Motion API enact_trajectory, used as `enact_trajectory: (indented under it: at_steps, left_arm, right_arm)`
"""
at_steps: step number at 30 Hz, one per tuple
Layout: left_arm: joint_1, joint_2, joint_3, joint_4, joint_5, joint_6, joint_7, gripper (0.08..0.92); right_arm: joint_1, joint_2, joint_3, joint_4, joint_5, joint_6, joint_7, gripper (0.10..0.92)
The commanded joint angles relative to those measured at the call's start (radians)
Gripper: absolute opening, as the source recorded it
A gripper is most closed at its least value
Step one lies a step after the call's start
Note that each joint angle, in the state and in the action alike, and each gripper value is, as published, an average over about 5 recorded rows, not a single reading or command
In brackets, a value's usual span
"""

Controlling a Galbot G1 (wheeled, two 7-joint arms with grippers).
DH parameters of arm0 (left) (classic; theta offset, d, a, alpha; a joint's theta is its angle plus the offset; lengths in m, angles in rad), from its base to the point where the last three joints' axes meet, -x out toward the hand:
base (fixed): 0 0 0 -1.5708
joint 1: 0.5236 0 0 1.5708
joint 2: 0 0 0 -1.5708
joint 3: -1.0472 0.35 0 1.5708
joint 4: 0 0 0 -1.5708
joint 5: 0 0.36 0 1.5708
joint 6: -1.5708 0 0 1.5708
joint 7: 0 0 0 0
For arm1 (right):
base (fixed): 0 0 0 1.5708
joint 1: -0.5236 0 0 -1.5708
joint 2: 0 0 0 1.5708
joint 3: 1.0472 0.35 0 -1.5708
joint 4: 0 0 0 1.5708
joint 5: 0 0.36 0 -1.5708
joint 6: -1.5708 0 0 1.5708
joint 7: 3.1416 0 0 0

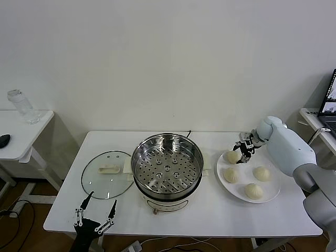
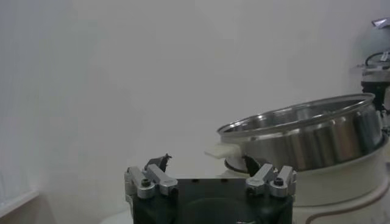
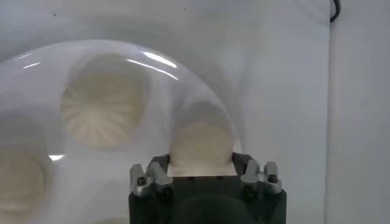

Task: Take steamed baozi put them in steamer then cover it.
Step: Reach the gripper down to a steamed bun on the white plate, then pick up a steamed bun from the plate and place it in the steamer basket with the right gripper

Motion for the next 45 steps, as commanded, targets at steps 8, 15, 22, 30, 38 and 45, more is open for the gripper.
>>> enact_trajectory:
  at_steps: [8, 15, 22, 30, 38, 45]
  left_arm:
    - [-0.004, 0.003, 0.006, -0.012, 0.001, 0.006, -0.002, 0.823]
    - [-0.013, 0.002, 0.02, -0.007, 0.005, 0.007, -0.008, 0.823]
    - [-0.009, 0.004, 0.02, -0.018, 0.005, 0.006, -0.012, 0.823]
    - [-0.006, 0.006, 0.014, -0.021, 0.005, 0.003, -0.014, 0.823]
    - [-0.008, 0.004, 0.012, -0.019, 0.005, 0.0, -0.017, 0.823]
    - [-0.003, 0.001, 0.011, -0.014, 0.005, -0.007, -0.025, 0.823]
  right_arm:
    - [0.248, -0.136, -0.22, 0.435, 0.142, 0.216, -0.071, 0.696]
    - [0.457, -0.112, -0.425, 0.685, 0.207, 0.37, -0.069, 0.704]
    - [0.553, 0.007, -0.497, 0.762, 0.214, 0.432, -0.098, 0.715]
    - [0.489, 0.075, -0.548, 0.798, 0.213, 0.422, -0.149, 0.73]
    - [0.424, 0.136, -0.56, 0.763, 0.189, 0.347, -0.205, 0.729]
    - [0.386, 0.178, -0.56, 0.7, 0.144, 0.293, -0.225, 0.729]
